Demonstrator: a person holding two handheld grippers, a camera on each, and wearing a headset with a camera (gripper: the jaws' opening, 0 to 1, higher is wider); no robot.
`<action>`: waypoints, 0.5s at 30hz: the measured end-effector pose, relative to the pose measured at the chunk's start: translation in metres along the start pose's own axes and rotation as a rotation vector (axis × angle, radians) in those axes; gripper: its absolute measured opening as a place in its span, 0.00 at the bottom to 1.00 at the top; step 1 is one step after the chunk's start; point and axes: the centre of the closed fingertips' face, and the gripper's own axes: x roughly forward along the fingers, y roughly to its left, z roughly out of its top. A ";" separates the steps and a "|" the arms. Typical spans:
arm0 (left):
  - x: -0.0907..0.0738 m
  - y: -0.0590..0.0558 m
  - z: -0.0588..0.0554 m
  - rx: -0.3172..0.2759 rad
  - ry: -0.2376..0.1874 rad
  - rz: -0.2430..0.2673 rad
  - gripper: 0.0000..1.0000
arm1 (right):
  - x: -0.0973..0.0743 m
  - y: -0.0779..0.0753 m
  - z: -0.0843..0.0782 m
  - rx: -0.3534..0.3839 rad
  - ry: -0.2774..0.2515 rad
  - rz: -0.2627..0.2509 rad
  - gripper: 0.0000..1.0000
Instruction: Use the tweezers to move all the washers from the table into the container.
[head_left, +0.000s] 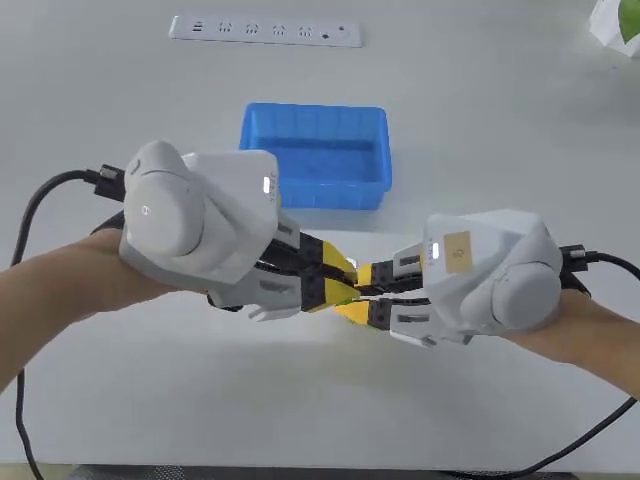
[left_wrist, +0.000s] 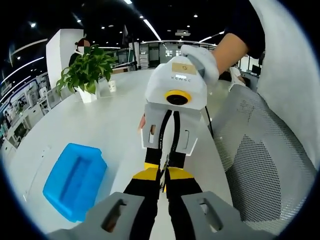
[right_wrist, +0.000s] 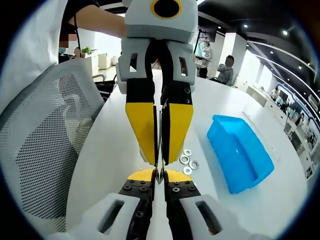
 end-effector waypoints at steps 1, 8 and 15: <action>-0.001 0.000 0.000 0.001 0.002 0.003 0.08 | 0.001 0.000 0.001 -0.004 0.001 0.000 0.08; -0.019 0.001 -0.003 -0.019 0.003 0.037 0.09 | 0.006 -0.001 0.016 -0.021 -0.016 -0.017 0.10; -0.031 0.004 -0.005 -0.020 0.011 0.064 0.09 | 0.013 -0.006 0.026 -0.061 -0.011 -0.044 0.11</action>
